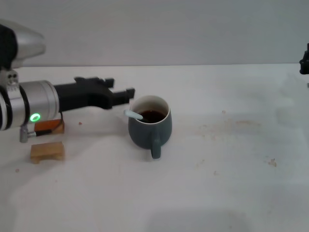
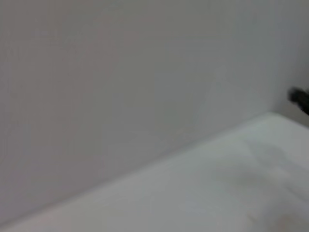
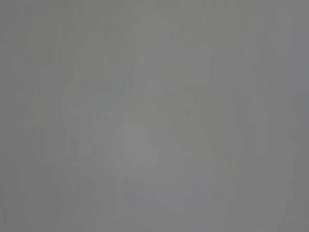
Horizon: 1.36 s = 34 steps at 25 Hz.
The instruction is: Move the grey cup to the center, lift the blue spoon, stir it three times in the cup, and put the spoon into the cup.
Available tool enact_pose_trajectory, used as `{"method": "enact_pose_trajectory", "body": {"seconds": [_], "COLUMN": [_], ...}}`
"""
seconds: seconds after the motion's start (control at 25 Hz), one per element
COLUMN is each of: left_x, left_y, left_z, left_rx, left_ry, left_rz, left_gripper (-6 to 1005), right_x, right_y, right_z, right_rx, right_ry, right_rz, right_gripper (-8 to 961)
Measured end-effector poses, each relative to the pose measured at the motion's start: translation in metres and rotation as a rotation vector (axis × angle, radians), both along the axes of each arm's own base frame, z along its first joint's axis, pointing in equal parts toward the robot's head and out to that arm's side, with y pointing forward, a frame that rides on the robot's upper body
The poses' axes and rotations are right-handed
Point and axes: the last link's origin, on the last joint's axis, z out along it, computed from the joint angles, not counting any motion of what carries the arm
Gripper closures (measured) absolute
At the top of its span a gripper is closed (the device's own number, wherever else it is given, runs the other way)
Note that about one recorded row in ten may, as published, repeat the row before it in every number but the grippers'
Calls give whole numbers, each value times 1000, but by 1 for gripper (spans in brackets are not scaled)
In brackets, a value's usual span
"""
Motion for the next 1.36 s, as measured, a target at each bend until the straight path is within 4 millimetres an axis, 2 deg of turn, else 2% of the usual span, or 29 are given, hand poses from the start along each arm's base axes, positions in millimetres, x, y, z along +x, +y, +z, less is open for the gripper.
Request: {"method": "enact_pose_trajectory", "body": {"seconds": [0.04,0.08,0.28,0.52,0.6,0.64,0.68,0.72,0.76,0.8,0.88,1.04,1.16,1.2,1.36], "left_x": [-2,-9,-32,-81,-91,-98,-98,-109,-109,-133,-139,-169,-172,-184,-191], "left_y": [1,6,14,23,24,24,24,23,23,12,8,-20,-22,-28,-32], "left_z": [3,15,39,77,86,91,91,97,97,109,111,119,119,120,122], "left_rx": [33,133,336,592,644,671,671,709,709,804,829,994,1006,1035,1049], "left_ry": [-11,-40,-106,-176,-176,-177,-177,-178,-178,-208,-214,-155,-139,-97,-86], "left_rz": [2,16,68,143,140,145,145,146,146,142,138,115,119,153,179], "left_gripper": [452,427,304,304,304,304,304,304,304,304,304,304,304,304,304], "right_x": [1,4,18,45,61,61,73,73,78,87,92,108,111,111,112], "right_y": [-1,-2,-16,-50,-72,-72,-87,-87,-95,-109,-116,-144,-151,-154,-156], "right_z": [1,3,17,39,49,49,54,54,57,61,62,66,67,67,68], "right_rx": [7,17,100,256,323,323,359,359,380,403,413,454,462,468,469], "right_ry": [3,8,48,136,192,192,225,225,244,265,274,295,307,309,304], "right_rz": [-3,-7,-16,-40,-53,-53,-66,-66,-70,-85,-93,-119,-118,-113,-108], "right_gripper": [893,893,893,893,893,893,893,892,892,892,892,892,892,892,892]}}
